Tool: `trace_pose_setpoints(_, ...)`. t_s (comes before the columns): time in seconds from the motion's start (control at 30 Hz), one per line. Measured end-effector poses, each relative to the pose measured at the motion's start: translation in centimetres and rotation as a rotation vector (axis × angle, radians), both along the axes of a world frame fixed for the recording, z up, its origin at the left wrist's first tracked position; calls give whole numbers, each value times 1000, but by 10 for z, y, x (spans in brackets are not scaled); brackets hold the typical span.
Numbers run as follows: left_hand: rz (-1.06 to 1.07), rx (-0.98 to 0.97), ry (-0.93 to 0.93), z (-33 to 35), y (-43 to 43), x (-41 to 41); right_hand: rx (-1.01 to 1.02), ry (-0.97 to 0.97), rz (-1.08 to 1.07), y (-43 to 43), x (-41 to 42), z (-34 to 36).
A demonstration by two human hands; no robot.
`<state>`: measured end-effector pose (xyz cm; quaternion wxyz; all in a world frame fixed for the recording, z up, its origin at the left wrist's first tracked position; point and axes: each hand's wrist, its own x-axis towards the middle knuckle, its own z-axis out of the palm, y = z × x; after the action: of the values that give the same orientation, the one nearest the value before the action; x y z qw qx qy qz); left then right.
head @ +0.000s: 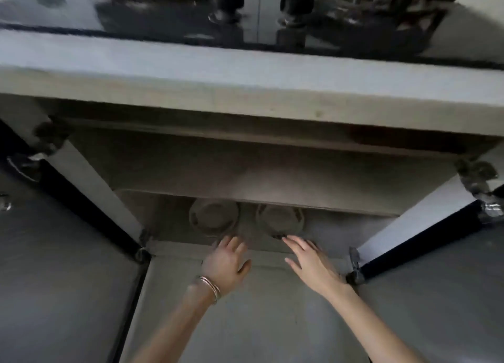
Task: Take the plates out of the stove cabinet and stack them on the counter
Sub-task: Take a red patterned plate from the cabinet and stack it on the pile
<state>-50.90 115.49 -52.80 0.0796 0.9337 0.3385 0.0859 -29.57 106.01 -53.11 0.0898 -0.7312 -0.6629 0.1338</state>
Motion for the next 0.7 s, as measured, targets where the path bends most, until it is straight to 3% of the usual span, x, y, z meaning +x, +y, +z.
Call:
trace_pose_setpoints(0.3,-106,60,-82,-233,71,65,245,-29,-80,64,55,-246)
trace_pose_setpoints(0.5,-68,43,-102,-302,89,90,347,-107,-119,98,82,-313)
trace_pose_setpoints(0.7,-35,32,-133,-322,91,95,380,-171,-128,118,93,-337)
